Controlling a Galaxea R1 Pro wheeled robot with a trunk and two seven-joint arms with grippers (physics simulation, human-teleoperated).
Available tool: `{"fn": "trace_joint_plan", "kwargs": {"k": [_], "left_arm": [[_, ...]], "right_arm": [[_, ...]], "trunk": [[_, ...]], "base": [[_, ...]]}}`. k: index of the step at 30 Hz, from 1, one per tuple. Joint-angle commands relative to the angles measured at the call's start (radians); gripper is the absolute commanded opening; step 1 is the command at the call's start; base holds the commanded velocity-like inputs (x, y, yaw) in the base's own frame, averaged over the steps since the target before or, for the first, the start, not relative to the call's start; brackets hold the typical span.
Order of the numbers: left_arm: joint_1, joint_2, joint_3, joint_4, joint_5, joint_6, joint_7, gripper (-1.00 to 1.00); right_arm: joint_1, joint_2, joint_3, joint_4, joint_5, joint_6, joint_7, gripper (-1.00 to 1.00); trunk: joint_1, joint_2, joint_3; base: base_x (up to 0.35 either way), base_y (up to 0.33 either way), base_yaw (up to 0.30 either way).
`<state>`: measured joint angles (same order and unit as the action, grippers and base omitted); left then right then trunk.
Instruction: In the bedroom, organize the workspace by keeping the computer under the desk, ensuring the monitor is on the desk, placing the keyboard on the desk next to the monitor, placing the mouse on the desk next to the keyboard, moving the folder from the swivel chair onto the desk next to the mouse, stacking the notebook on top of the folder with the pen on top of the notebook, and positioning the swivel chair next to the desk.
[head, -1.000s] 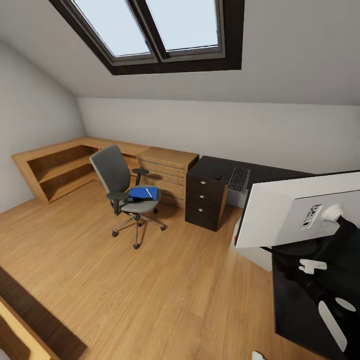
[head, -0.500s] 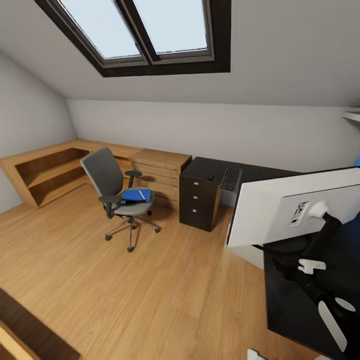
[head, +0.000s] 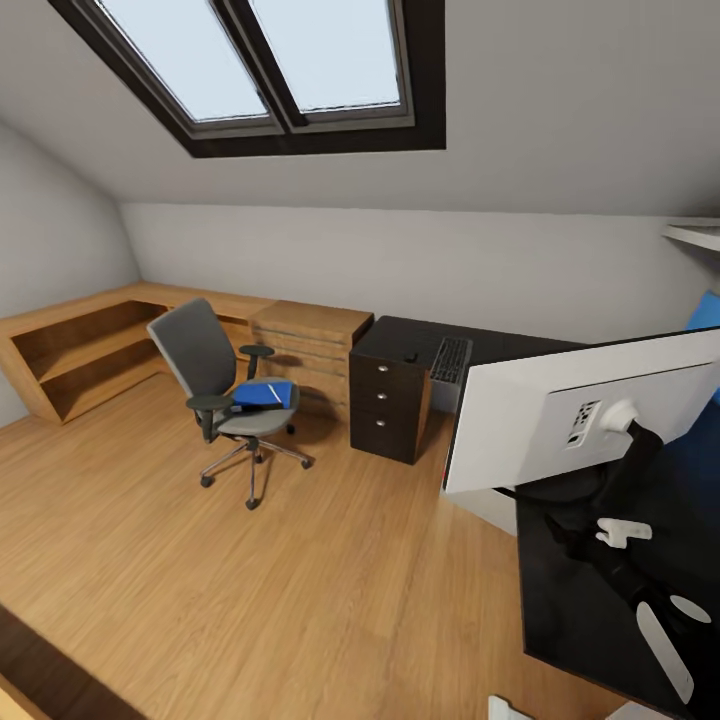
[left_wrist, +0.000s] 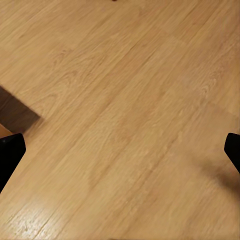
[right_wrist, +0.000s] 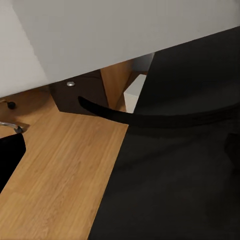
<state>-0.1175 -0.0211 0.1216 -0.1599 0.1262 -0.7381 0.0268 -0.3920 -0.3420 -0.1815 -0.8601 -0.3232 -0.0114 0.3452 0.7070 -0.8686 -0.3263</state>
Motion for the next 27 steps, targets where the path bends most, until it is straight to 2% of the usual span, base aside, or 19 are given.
{"fn": "trace_joint_plan", "kwargs": {"k": [1,6,17,27], "left_arm": [[-0.001,0.0,0.003,0.0,0.0,-0.003,0.001,1.0],[-0.001,0.0,0.003,0.0,0.0,-0.003,0.001,1.0],[-0.001,0.001,0.003,0.0,0.0,-0.003,0.001,1.0],[-0.001,0.0,0.003,0.0,0.0,-0.003,0.001,1.0]], "right_arm": [[-0.001,0.0,-0.001,0.001,-0.008,-0.001,0.006,1.0],[-0.001,0.0,-0.001,0.001,-0.008,-0.001,0.006,1.0],[-0.001,0.0,-0.001,0.001,-0.008,-0.002,0.006,1.0],[-0.001,0.0,-0.002,0.001,-0.008,-0.003,0.006,1.0]], "trunk": [[0.0,-0.001,-0.001],[0.0,-0.001,-0.001],[0.0,-0.001,-0.001],[0.0,-0.001,0.005]], "base": [[-0.016,0.0,-0.008],[-0.098,0.0,-0.004],[-0.22,0.0,-0.001],[-0.035,0.0,-0.081]]}}
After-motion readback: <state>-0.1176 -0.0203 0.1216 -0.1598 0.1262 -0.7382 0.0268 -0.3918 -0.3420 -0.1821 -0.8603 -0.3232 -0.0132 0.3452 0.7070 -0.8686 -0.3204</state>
